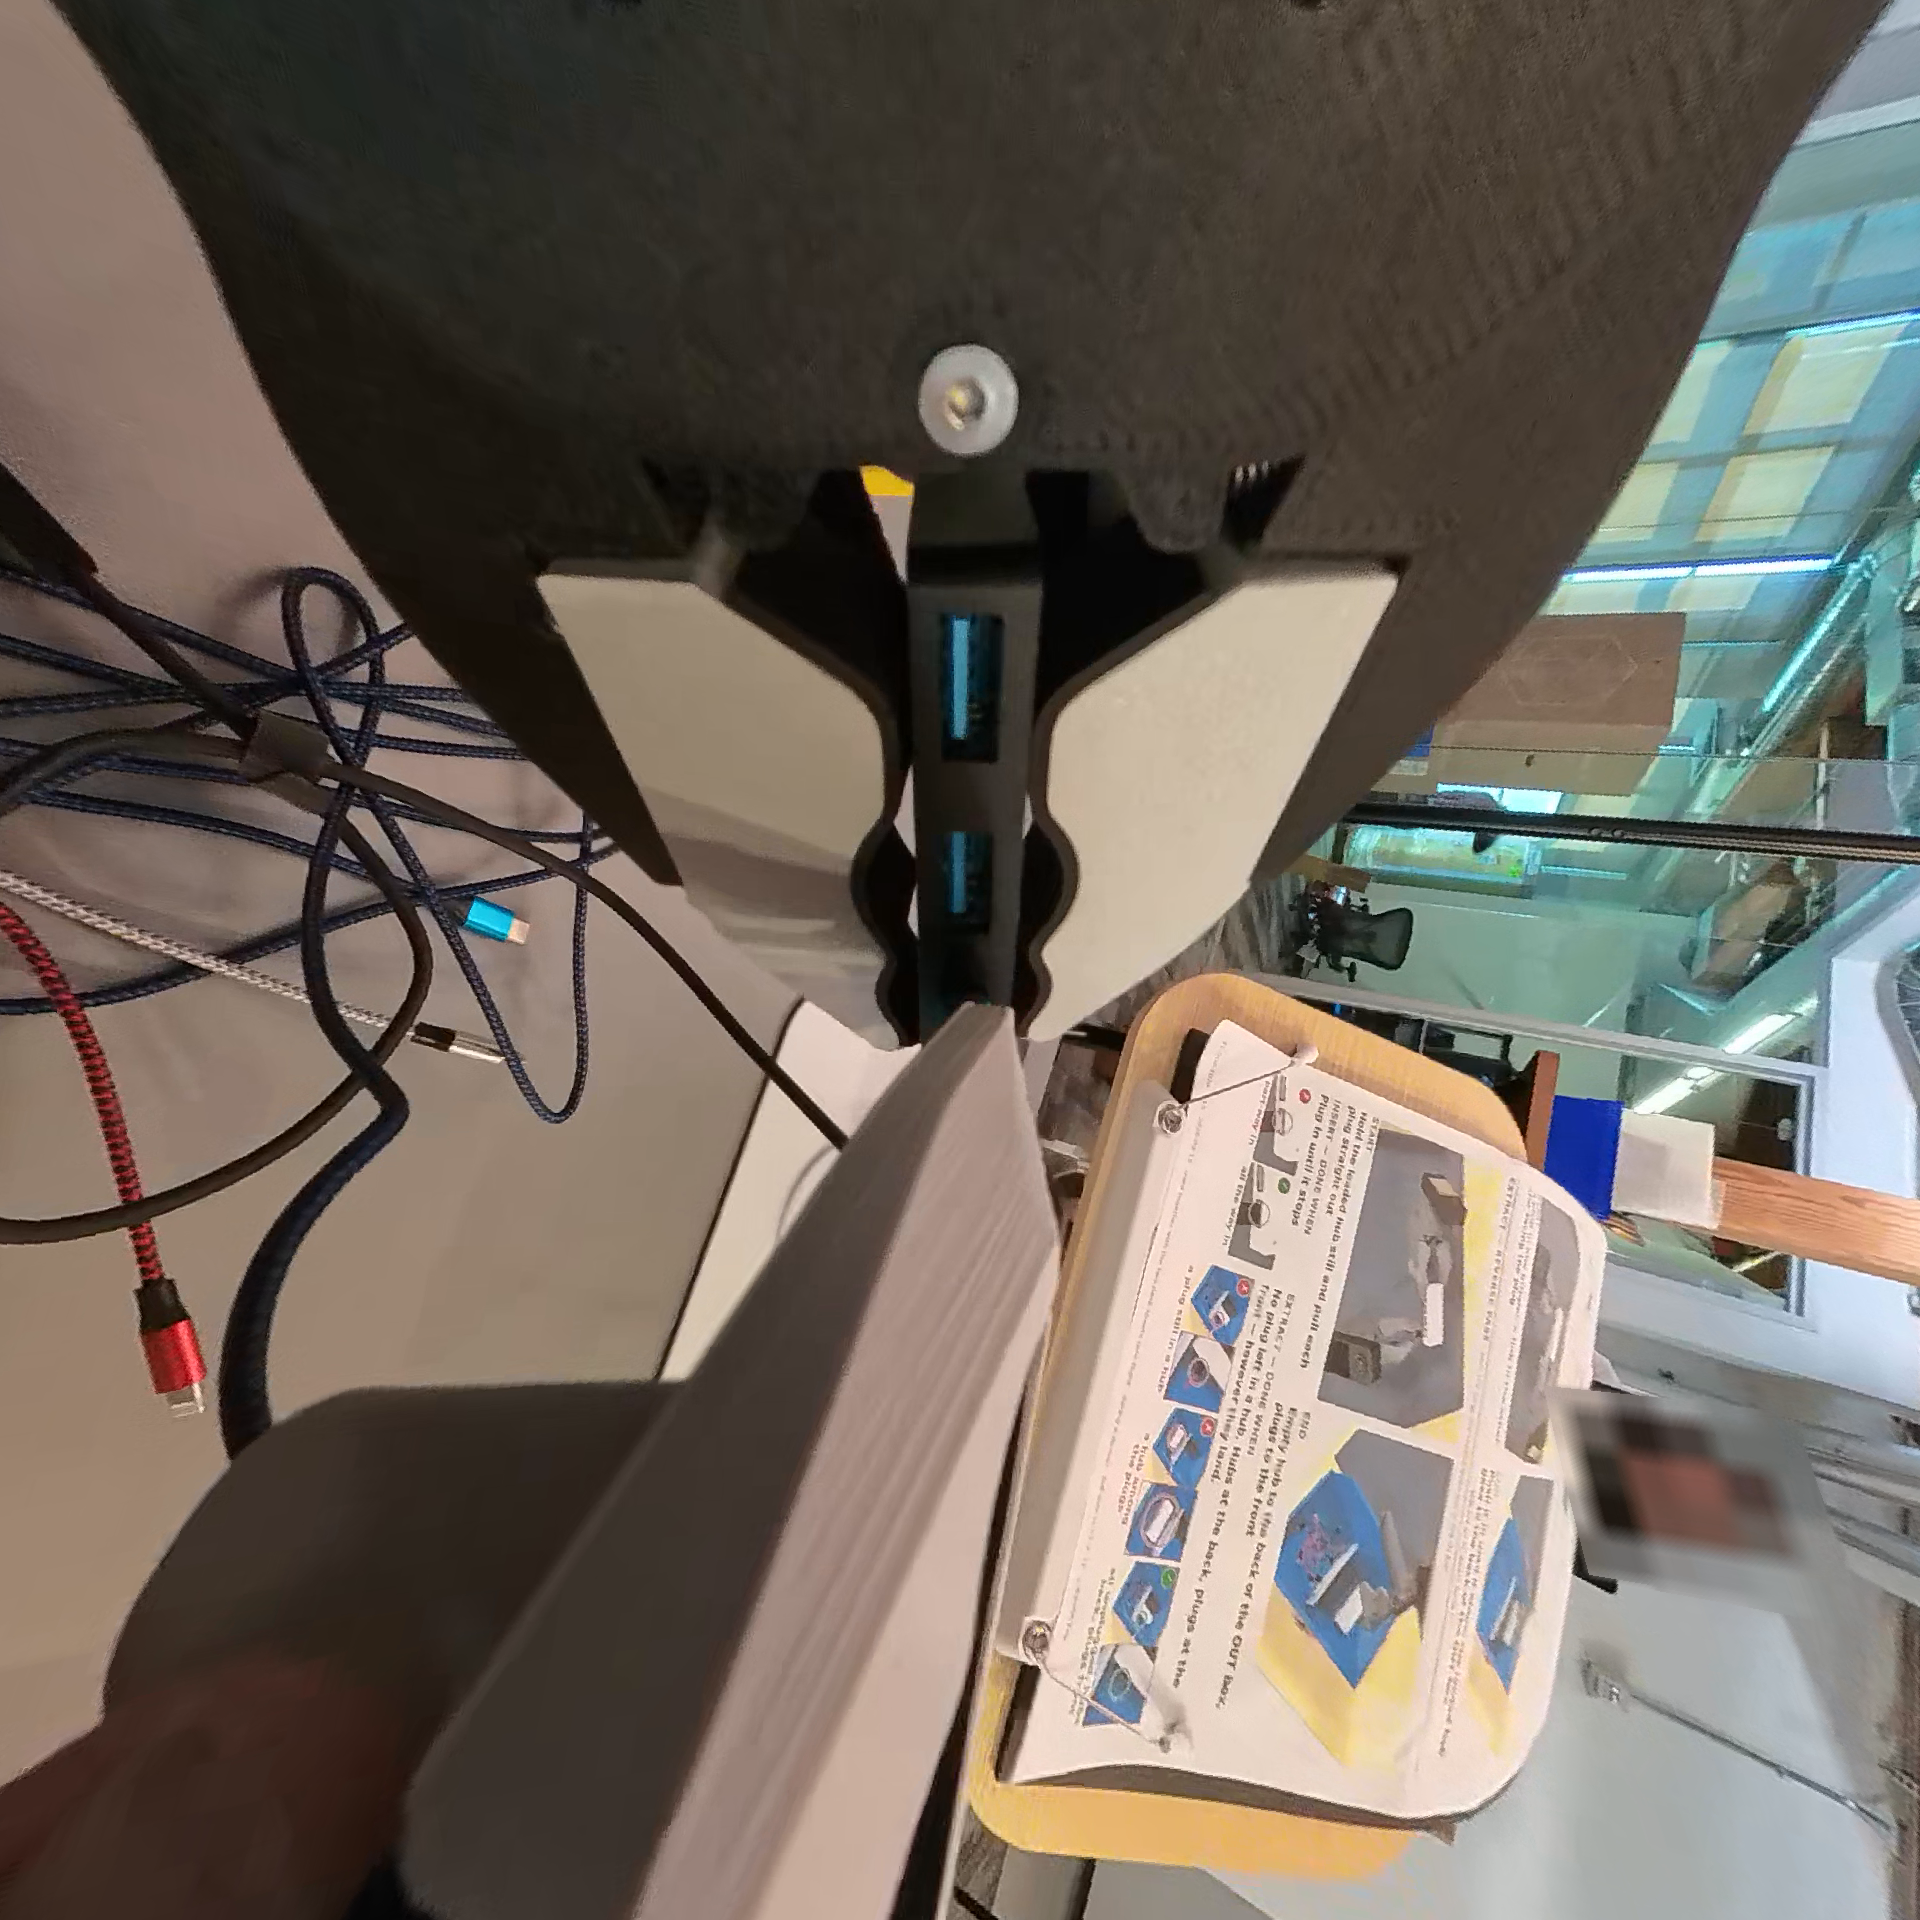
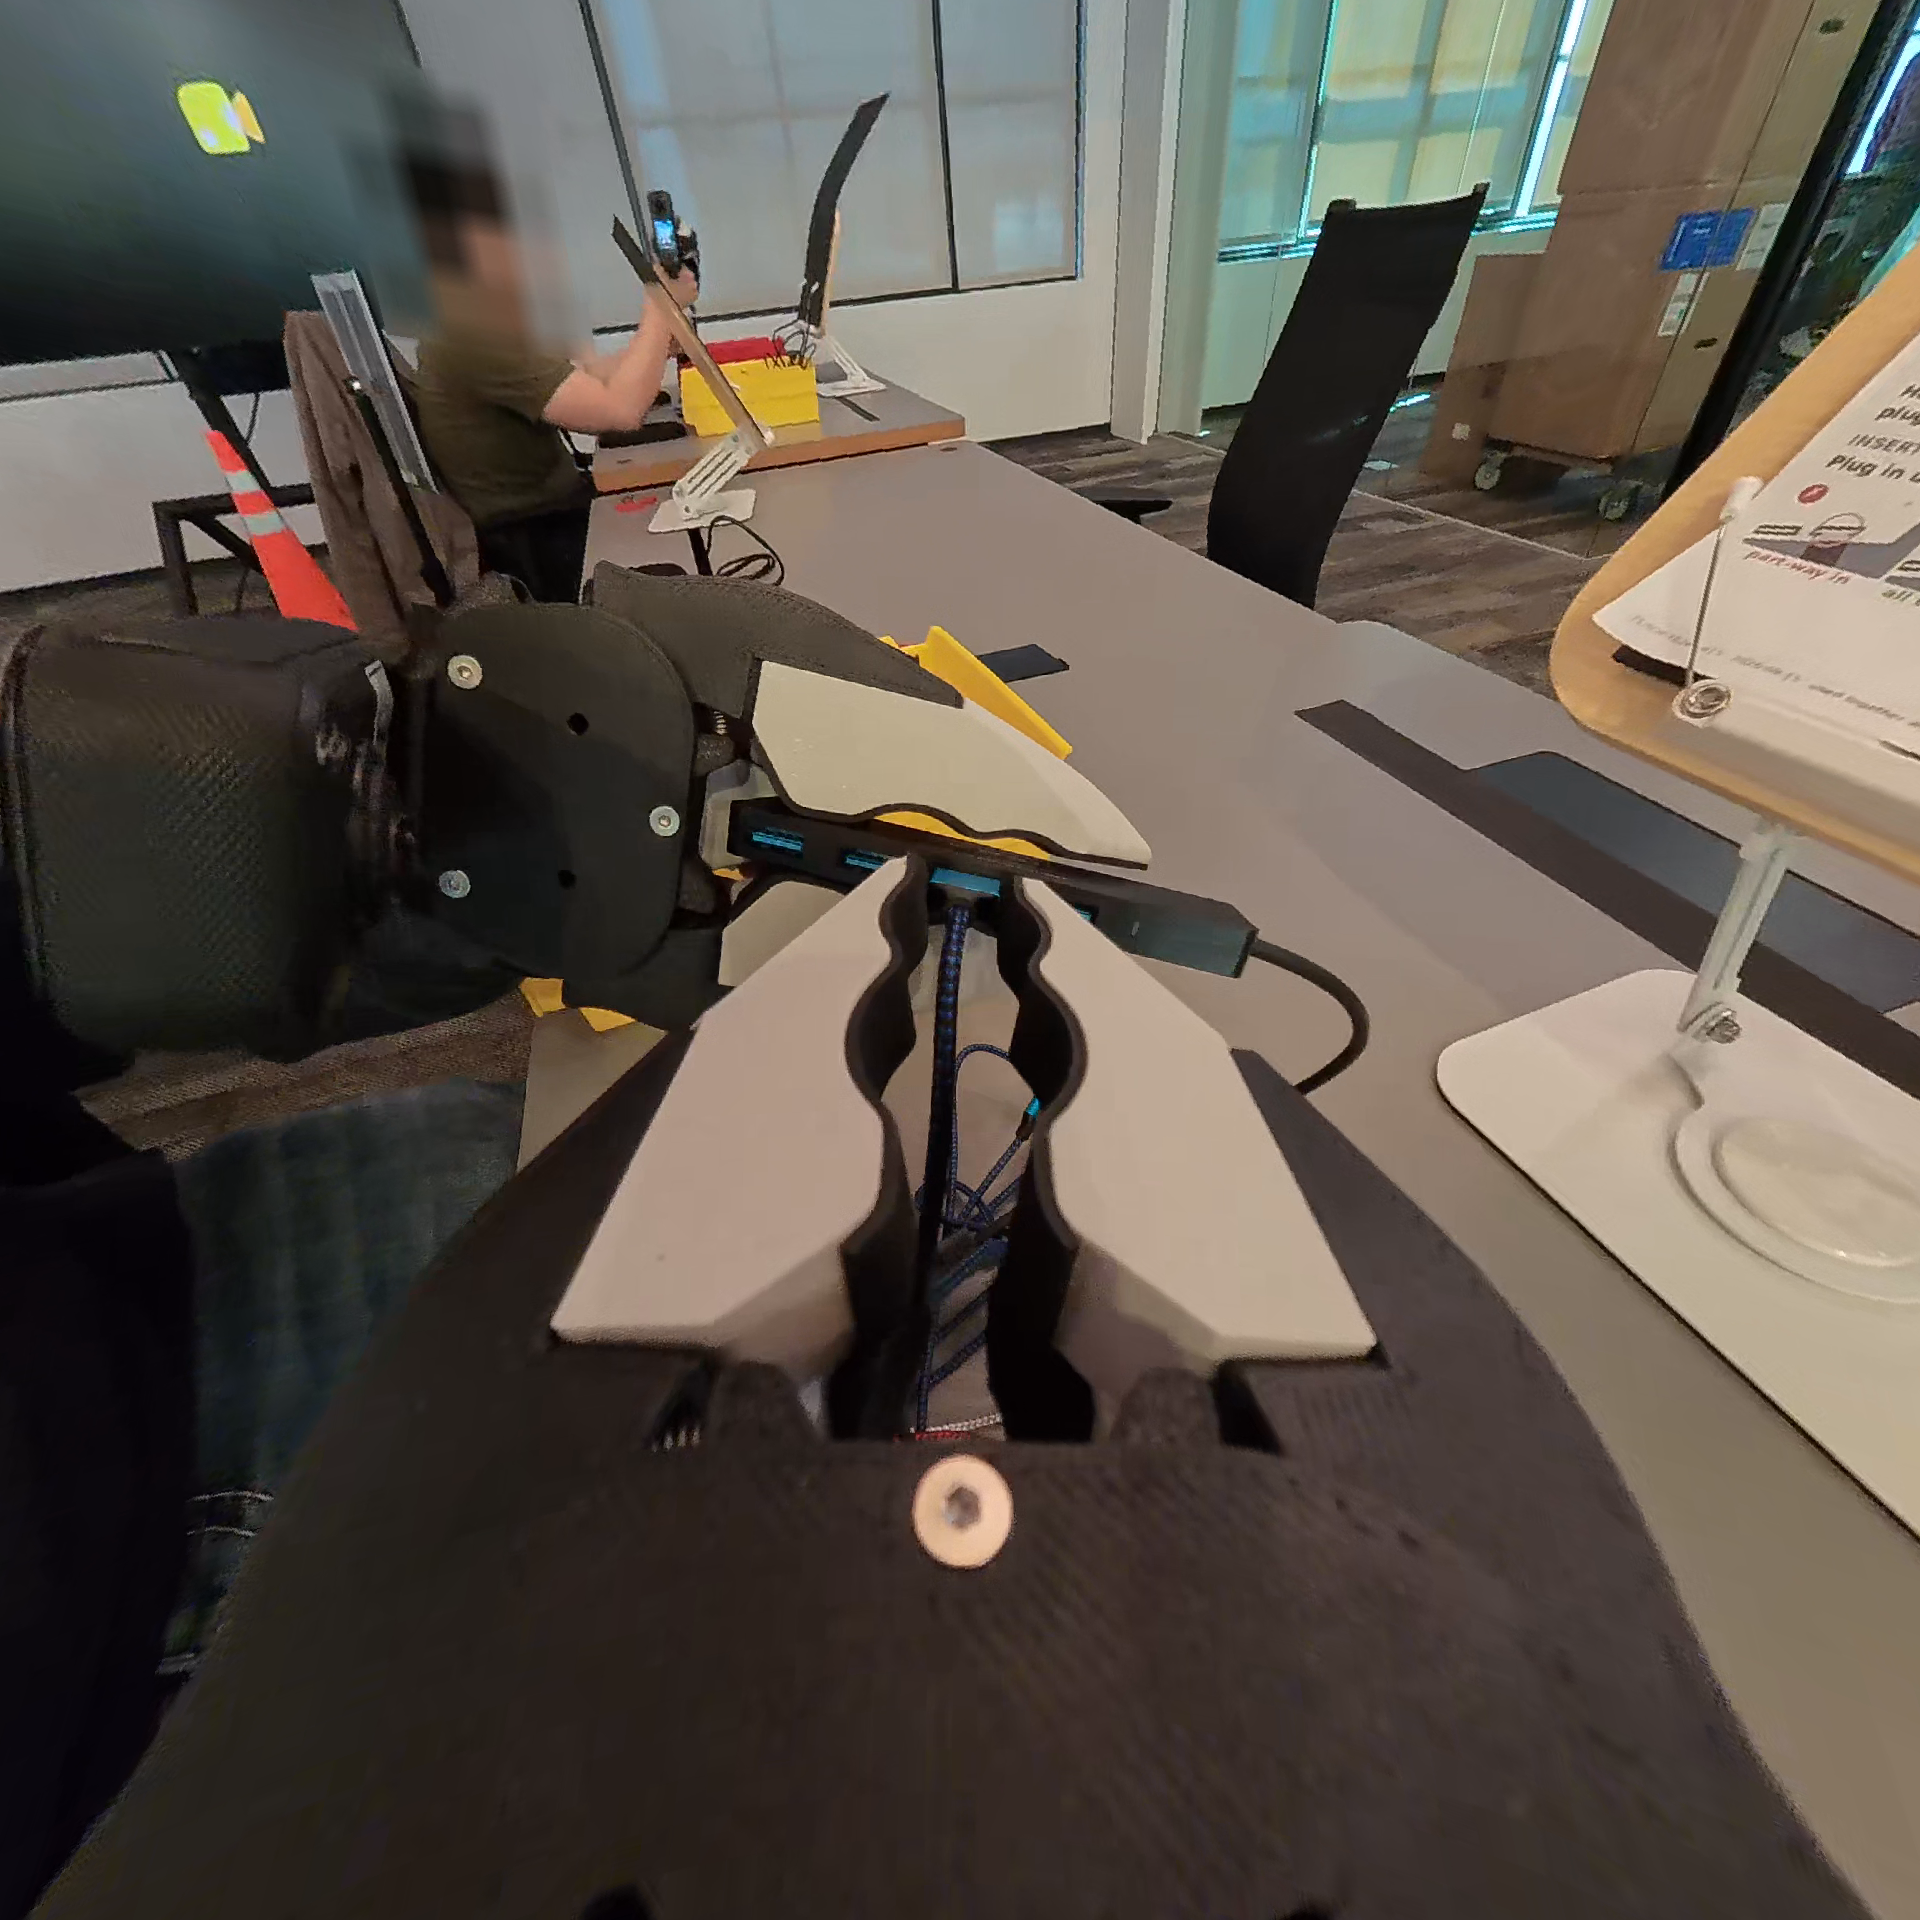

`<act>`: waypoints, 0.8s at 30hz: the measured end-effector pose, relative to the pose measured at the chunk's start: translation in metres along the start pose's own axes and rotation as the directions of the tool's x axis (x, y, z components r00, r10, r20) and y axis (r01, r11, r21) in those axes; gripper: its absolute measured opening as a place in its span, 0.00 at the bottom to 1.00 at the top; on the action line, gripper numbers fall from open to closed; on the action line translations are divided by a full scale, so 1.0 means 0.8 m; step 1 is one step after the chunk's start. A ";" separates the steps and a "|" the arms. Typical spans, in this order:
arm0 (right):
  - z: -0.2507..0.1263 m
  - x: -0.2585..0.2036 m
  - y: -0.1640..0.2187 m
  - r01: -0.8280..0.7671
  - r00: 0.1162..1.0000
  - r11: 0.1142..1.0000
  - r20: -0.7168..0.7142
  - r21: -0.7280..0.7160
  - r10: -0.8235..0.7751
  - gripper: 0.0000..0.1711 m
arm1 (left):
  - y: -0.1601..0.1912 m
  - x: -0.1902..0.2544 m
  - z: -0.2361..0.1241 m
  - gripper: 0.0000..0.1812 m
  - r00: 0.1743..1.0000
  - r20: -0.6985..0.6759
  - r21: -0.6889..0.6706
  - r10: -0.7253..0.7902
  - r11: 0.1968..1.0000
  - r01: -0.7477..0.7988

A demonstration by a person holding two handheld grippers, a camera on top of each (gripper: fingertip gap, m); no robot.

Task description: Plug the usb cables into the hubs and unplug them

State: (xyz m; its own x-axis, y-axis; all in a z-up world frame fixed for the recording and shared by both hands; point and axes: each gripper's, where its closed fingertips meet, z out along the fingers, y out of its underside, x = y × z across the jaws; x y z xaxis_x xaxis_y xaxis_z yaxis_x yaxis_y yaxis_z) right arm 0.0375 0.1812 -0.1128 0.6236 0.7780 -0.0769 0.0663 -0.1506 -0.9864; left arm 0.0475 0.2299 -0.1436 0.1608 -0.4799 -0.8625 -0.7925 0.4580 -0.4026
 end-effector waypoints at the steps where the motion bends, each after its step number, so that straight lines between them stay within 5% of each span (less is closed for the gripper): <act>1: 0.000 -0.001 0.000 -0.004 1.000 1.000 0.009 0.003 0.004 0.07 | 0.000 -0.001 -0.001 0.09 1.000 0.008 0.002 0.008 1.000 -0.008; 10: -0.005 -0.008 -0.003 -0.106 0.986 0.994 0.135 0.038 0.100 0.07 | -0.001 -0.001 -0.004 0.09 1.000 -0.010 0.028 0.013 1.000 -0.012; 18: 0.000 -0.002 0.000 0.055 0.996 0.998 -0.071 -0.025 -0.056 0.06 | 0.005 0.000 0.002 0.09 1.000 -0.001 0.006 -0.027 1.000 0.027; 24: -0.003 -0.003 0.006 -0.019 0.998 0.999 0.067 0.027 0.017 0.06 | -0.014 0.015 -0.007 0.09 0.994 -0.103 0.082 0.030 0.996 -0.021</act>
State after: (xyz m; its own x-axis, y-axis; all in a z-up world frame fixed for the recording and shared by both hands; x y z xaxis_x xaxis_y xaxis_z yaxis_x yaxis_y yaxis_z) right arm 0.0385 0.1770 -0.1166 0.5712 0.8143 -0.1031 0.0339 -0.1489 -0.9883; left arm 0.0552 0.2149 -0.1475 0.0757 -0.5407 -0.8378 -0.7447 0.5281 -0.4081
